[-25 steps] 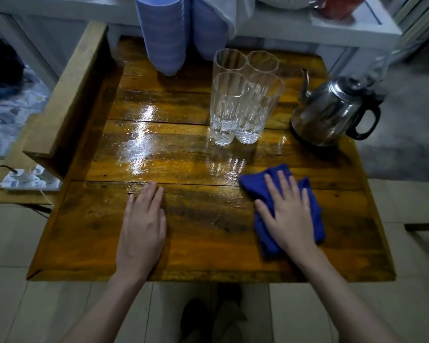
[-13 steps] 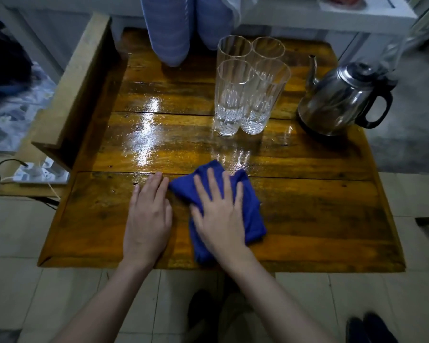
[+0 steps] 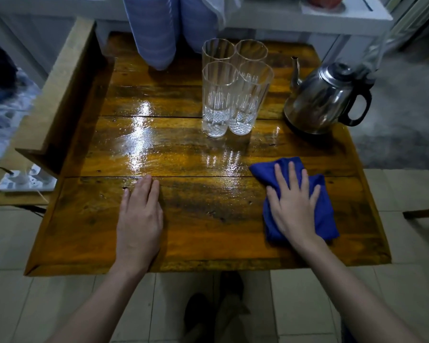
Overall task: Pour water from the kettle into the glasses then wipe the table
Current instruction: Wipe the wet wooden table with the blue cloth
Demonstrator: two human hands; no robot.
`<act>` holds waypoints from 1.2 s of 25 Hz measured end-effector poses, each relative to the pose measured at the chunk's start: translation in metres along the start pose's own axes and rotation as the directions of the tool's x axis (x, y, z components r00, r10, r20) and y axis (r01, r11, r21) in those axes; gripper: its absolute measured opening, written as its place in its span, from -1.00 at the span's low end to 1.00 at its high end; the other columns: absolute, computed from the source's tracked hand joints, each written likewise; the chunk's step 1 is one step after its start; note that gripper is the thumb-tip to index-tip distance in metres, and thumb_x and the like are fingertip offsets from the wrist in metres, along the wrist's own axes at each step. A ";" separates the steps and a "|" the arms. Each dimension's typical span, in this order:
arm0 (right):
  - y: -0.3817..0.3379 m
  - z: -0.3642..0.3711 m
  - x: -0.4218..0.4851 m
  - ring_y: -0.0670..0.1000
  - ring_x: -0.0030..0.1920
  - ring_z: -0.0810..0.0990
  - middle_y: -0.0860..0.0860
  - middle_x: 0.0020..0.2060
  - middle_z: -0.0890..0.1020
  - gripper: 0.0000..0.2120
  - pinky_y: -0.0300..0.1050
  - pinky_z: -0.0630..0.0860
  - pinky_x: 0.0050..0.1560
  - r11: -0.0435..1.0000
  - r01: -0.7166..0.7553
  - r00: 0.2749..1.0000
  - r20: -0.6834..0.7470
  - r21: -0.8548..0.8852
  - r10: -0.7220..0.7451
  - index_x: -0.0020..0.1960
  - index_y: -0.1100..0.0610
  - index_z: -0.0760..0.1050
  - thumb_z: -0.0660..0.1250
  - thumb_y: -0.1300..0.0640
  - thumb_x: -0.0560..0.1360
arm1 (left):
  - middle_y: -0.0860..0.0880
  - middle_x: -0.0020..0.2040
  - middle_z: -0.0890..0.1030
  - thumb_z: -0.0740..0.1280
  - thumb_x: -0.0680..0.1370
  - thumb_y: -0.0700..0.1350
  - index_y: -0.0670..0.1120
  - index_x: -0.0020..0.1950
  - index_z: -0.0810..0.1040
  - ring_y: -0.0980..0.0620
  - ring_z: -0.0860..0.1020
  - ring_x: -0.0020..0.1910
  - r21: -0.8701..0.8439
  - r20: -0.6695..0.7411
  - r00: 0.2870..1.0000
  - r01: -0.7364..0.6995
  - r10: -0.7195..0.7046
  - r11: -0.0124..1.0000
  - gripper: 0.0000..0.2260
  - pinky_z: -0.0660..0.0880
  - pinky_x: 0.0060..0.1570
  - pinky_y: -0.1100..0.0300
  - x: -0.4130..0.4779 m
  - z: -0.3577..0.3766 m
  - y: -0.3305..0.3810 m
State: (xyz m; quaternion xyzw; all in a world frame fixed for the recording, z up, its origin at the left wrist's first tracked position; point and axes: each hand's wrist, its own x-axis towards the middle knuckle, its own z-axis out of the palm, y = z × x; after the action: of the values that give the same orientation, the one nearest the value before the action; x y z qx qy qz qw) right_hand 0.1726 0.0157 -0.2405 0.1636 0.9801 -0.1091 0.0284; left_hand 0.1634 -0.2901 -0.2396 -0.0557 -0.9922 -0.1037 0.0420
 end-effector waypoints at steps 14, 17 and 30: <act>-0.062 0.021 -0.063 0.13 0.56 0.09 0.05 0.56 0.20 -0.39 0.23 0.05 0.49 0.899 0.438 0.899 0.013 -0.005 -0.438 0.56 -0.03 0.15 0.12 -0.17 0.55 | -0.13 0.49 0.32 0.14 0.55 -0.31 -0.19 0.44 0.35 -0.04 0.21 0.51 -0.209 -0.001 0.998 -0.065 0.066 0.976 -0.56 0.05 0.52 0.00 0.010 0.008 0.070; -0.017 0.012 -0.059 0.09 0.57 0.05 0.01 0.57 0.16 -0.40 0.18 -0.02 0.50 0.917 0.399 0.917 0.004 0.000 -0.399 0.56 -0.07 0.13 0.10 -0.19 0.56 | -0.14 0.49 0.32 0.08 0.57 -0.16 -0.19 0.45 0.33 -0.06 0.22 0.50 -0.143 0.018 0.991 -0.131 0.135 0.981 -0.56 0.06 0.51 -0.02 0.010 0.010 0.076; -0.041 0.003 0.027 0.15 0.57 0.02 0.01 0.57 0.14 -0.41 0.29 -0.07 0.50 0.964 0.265 0.964 -0.001 0.021 -0.266 0.57 -0.04 0.12 -0.02 -0.21 0.59 | -0.13 0.52 0.27 0.00 0.58 -0.12 -0.18 0.50 0.25 -0.03 0.17 0.53 -0.061 0.052 0.989 -0.134 0.137 0.989 -0.52 0.05 0.52 -0.02 0.011 0.014 0.077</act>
State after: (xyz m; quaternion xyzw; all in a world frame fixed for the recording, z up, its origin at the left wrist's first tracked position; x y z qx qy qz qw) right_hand 0.1339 -0.0147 -0.2376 0.0310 0.9919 -0.1223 0.0125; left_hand 0.1603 -0.2108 -0.2366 -0.1273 -0.9834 -0.1275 0.0197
